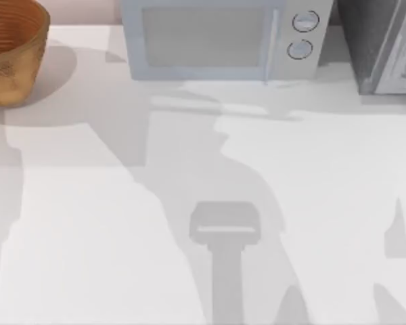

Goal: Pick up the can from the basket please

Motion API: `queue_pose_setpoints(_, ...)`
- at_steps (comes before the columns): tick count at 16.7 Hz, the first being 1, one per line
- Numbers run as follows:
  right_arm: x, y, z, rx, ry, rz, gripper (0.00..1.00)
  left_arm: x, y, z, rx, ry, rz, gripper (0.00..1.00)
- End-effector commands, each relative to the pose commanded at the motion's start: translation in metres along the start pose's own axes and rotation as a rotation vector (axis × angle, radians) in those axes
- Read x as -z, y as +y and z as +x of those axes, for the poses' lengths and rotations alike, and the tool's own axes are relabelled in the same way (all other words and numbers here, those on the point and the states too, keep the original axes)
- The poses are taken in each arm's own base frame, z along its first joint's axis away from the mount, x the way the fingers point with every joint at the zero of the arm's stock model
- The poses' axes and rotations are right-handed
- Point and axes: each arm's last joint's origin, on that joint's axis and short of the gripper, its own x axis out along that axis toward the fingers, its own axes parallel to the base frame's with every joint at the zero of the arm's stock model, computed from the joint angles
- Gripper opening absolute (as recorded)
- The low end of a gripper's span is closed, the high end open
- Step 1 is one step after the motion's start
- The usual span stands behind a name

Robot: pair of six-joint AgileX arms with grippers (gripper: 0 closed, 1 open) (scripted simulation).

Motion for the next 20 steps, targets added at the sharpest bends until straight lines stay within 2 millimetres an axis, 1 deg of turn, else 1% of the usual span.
queue_pose_setpoints(2,0.000,0.000,0.000,0.000,0.000,0.000,1.00,0.007,0.012,0.048,0.035,0.104,-0.010,1.00)
queue_pose_setpoints(4,0.000,0.000,0.000,0.000,0.000,0.000,1.00,0.020,0.020,0.088,0.068,0.200,-0.022,1.00)
queue_pose_setpoints(6,0.000,0.000,0.000,0.000,0.000,0.000,1.00,0.033,0.024,0.117,0.095,0.275,-0.034,1.00)
queue_pose_setpoints(7,0.000,0.000,0.000,0.000,0.000,0.000,1.00,0.038,0.025,0.126,0.103,0.299,-0.038,1.00)
queue_pose_setpoints(9,0.000,0.000,0.000,0.000,0.000,0.000,1.00,0.042,0.026,0.134,0.112,0.323,-0.042,1.00)
queue_pose_setpoints(13,0.000,0.000,0.000,0.000,0.000,0.000,1.00,0.042,0.026,0.134,0.112,0.323,-0.042,1.00)
queue_pose_setpoints(14,0.000,0.000,0.000,0.000,0.000,0.000,1.00,0.024,0.021,0.110,0.101,0.252,-0.012,1.00)
queue_pose_setpoints(15,0.000,0.000,0.000,0.000,0.000,0.000,1.00,0.025,0.021,0.111,0.101,0.257,-0.014,1.00)
queue_pose_setpoints(18,0.000,0.000,0.000,0.000,0.000,0.000,1.00,0.038,0.023,0.128,0.110,0.315,-0.039,1.00)
queue_pose_setpoints(20,0.000,0.000,0.000,0.000,0.000,0.000,1.00,0.042,0.023,0.137,0.112,0.326,-0.043,1.00)
